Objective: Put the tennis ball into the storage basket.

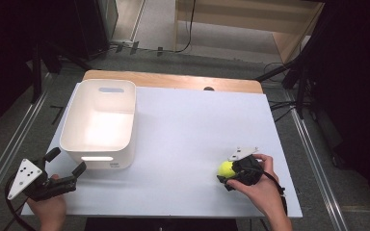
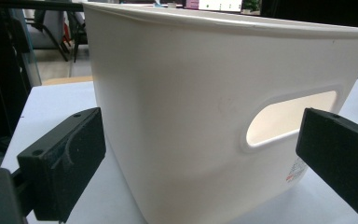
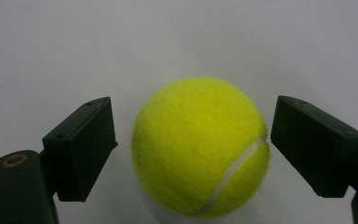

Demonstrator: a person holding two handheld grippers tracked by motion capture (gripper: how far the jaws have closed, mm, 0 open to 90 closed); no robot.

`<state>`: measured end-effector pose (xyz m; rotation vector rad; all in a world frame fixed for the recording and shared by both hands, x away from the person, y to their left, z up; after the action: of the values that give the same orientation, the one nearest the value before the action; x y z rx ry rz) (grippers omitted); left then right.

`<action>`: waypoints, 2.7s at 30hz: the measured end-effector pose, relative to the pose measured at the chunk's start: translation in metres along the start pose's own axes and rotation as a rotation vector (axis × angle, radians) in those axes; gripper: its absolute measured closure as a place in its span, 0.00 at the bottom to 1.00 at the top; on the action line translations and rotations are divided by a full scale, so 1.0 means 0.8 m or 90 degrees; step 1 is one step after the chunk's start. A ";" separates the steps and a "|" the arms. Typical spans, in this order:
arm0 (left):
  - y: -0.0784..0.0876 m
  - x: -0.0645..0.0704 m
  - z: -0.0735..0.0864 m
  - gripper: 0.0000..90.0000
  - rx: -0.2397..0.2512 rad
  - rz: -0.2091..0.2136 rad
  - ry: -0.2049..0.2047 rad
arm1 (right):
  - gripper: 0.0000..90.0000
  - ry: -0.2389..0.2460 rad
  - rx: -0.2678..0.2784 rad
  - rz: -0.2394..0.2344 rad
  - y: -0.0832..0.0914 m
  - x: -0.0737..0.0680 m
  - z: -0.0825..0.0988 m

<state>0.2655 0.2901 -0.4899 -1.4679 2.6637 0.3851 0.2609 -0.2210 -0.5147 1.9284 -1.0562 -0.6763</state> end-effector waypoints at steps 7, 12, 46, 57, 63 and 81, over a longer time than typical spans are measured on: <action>0.000 0.001 0.000 0.02 0.002 -0.001 0.000 | 0.22 -0.022 -0.042 0.014 -0.007 0.006 0.009; 0.000 0.000 0.000 0.02 0.001 -0.001 0.000 | 0.26 -0.034 -0.050 -0.004 -0.008 0.006 0.011; 0.000 0.001 0.000 0.02 0.000 0.000 0.000 | 0.27 -0.008 -0.031 -0.073 0.010 -0.006 -0.031; 0.000 0.001 0.000 0.02 0.001 0.000 0.001 | 0.27 0.008 -0.031 -0.088 0.005 -0.020 -0.056; 0.000 0.001 0.000 0.02 0.000 0.000 0.001 | 0.27 0.024 -0.031 -0.099 0.005 -0.025 -0.071; 0.000 0.001 0.000 0.02 -0.001 0.002 0.000 | 0.27 0.041 -0.030 -0.139 -0.010 -0.048 -0.112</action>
<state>0.2649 0.2892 -0.4898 -1.4646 2.6671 0.3859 0.3125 -0.1496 -0.4716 2.0274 -0.7907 -0.7476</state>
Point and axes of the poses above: each handheld gripper's, and its own axes: y roughly backward along the jaws, z roughly out of its underside, x roughly to its right, the point moved 5 cm from there along -y, roughly forward along the jaws, and after that the axes turned 13 degrees about -y, right-handed, at the moved point
